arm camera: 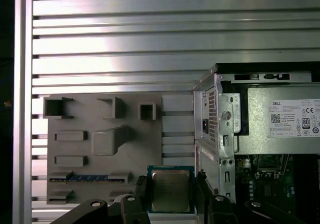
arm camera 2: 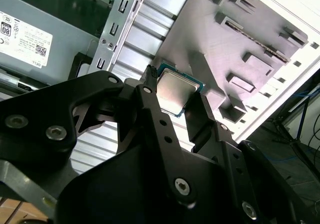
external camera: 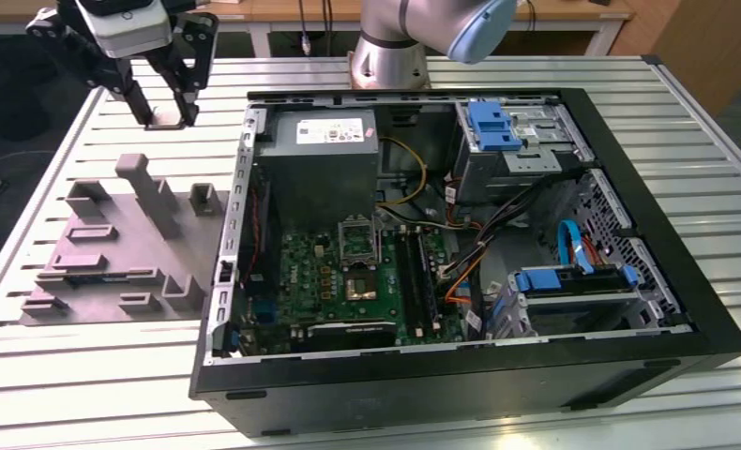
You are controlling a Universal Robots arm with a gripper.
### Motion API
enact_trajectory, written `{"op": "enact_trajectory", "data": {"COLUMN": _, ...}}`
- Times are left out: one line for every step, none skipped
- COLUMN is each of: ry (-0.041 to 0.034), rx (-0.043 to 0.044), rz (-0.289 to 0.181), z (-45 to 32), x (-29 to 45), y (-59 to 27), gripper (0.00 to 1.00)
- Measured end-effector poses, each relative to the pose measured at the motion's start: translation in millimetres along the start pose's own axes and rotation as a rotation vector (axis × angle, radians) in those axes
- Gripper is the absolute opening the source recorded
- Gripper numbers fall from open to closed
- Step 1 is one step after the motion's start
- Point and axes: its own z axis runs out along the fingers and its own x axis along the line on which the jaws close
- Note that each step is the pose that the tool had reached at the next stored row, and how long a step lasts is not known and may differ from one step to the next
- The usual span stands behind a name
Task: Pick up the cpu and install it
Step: 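Pick up the cpu and move it towards the insertion slot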
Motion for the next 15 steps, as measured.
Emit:
{"op": "enact_trajectory", "data": {"ry": 0.0, "rx": 0.0, "rz": 0.0, "z": 0.0, "x": -0.3, "y": 0.0, "gripper": 0.47}}
{"op": "enact_trajectory", "data": {"ry": 0.0, "rx": 0.0, "rz": 0.0, "z": 0.0, "x": -0.8, "y": 0.0, "gripper": 0.47}}
{"op": "enact_trajectory", "data": {"ry": 0.0, "rx": 0.0, "rz": 0.0, "z": 0.0, "x": -1.2, "y": 0.0, "gripper": 0.47}}
{"op": "enact_trajectory", "data": {"ry": 0.0, "rx": 0.0, "rz": 0.0, "z": 0.0, "x": -1.6, "y": 0.1, "gripper": 0.47}}
{"op": "enact_trajectory", "data": {"ry": 0.0, "rx": 0.0, "rz": 0.0, "z": 0.0, "x": -1.8, "y": 0.1, "gripper": 0.47}}
{"op": "enact_trajectory", "data": {"ry": -0.0001, "rx": -0.0001, "rz": 0.0, "z": 0.1, "x": -1.9, "y": 0.0, "gripper": 0.47}}
{"op": "enact_trajectory", "data": {"ry": -0.0001, "rx": 0.0, "rz": 0.0, "z": 0.1, "x": -2.0, "y": 0.1, "gripper": 0.47}}
{"op": "enact_trajectory", "data": {"ry": 0.0, "rx": 0.0, "rz": 0.0, "z": 0.1, "x": -2.3, "y": 0.1, "gripper": 0.47}}
{"op": "enact_trajectory", "data": {"ry": 0.0, "rx": 0.0001, "rz": 0.0, "z": 0.1, "x": -2.5, "y": 0.1, "gripper": 0.47}}
{"op": "enact_trajectory", "data": {"ry": 0.0, "rx": 0.0, "rz": 0.0, "z": 0.1, "x": -3.0, "y": 0.1, "gripper": 0.47}}
{"op": "enact_trajectory", "data": {"ry": 0.0, "rx": 0.0, "rz": 0.0, "z": 0.1, "x": -3.1, "y": 0.1, "gripper": 0.47}}
{"op": "enact_trajectory", "data": {"ry": 0.0, "rx": 0.0, "rz": 0.0, "z": 0.1, "x": -3.6, "y": 0.1, "gripper": 0.47}}
{"op": "enact_trajectory", "data": {"ry": 0.0, "rx": 0.0, "rz": 0.0, "z": 0.2, "x": -4.1, "y": 0.2, "gripper": 0.47}}
{"op": "enact_trajectory", "data": {"ry": 0.0001, "rx": 0.0, "rz": 0.0, "z": 0.1, "x": -4.2, "y": 0.2, "gripper": 0.47}}
{"op": "enact_trajectory", "data": {"ry": 0.0, "rx": 0.0, "rz": 0.0, "z": 0.2, "x": -4.3, "y": 0.2, "gripper": 0.47}}
